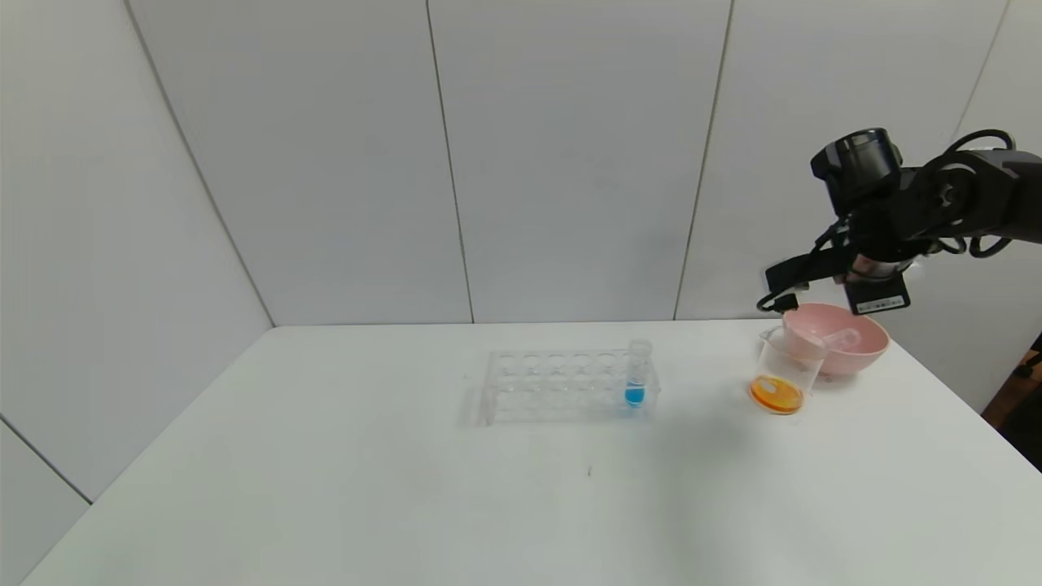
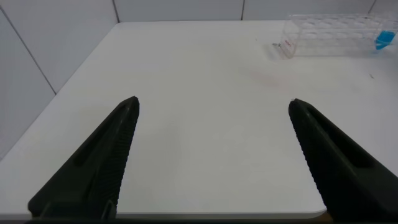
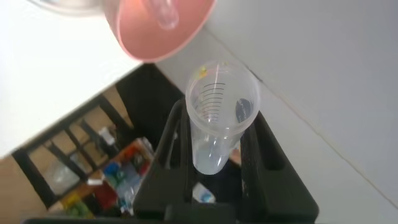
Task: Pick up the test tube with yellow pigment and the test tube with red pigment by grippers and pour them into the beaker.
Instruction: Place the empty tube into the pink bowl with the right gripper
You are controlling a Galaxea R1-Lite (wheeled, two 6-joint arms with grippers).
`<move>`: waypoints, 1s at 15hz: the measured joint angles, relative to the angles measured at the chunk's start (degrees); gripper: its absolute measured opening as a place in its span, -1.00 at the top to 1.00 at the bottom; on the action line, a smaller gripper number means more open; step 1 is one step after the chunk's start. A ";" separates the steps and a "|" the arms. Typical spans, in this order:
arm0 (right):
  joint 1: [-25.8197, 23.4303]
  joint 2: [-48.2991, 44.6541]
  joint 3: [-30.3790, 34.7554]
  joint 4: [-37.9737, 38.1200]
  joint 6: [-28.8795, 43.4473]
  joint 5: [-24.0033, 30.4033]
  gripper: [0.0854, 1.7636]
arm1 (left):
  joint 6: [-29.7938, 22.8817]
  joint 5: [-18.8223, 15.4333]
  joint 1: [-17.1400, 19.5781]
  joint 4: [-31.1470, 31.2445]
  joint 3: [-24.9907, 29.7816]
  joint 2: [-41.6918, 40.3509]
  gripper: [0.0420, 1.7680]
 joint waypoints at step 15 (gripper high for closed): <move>-11.73 -12.74 27.45 -32.61 59.04 44.11 0.51 | 0.02 0.02 0.00 0.00 0.00 0.00 -0.94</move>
